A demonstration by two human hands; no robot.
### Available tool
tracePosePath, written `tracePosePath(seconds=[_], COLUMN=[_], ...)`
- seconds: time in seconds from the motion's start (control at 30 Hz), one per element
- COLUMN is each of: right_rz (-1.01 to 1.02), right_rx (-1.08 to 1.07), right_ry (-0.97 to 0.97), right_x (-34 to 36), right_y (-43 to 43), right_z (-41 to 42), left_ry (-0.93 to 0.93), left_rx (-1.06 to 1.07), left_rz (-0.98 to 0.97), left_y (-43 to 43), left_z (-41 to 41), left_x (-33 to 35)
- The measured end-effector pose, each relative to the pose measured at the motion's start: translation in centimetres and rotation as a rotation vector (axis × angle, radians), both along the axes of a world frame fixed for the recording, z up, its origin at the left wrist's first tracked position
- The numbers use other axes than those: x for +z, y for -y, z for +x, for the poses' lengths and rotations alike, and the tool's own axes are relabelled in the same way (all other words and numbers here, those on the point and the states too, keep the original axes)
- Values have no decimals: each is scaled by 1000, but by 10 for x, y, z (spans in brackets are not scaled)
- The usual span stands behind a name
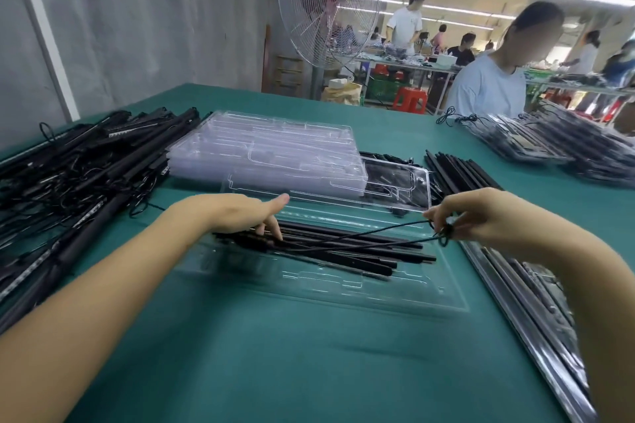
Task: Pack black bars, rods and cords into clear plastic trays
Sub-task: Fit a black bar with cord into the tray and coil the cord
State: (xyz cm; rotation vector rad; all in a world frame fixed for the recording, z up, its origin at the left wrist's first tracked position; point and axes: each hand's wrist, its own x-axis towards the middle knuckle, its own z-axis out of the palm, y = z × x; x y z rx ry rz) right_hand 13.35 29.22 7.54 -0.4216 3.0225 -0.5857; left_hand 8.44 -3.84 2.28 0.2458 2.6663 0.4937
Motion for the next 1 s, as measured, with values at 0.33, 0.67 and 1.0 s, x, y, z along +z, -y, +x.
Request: tracePosePath(seconds=[0.33, 0.67, 1.0], right_rz=[261, 149, -94], right_rx=[-298, 256, 94], right_ry=[-38, -20, 62], right_x=[-40, -77, -79], right_y=[1, 115, 89], right_z=[-28, 6, -11], left_ry=[-37, -258, -309], left_rx=[-2, -99, -124], left_rz=[19, 24, 44], left_y=[3, 9, 15], left_z=[3, 12, 17], left_x=[-5, -28, -37])
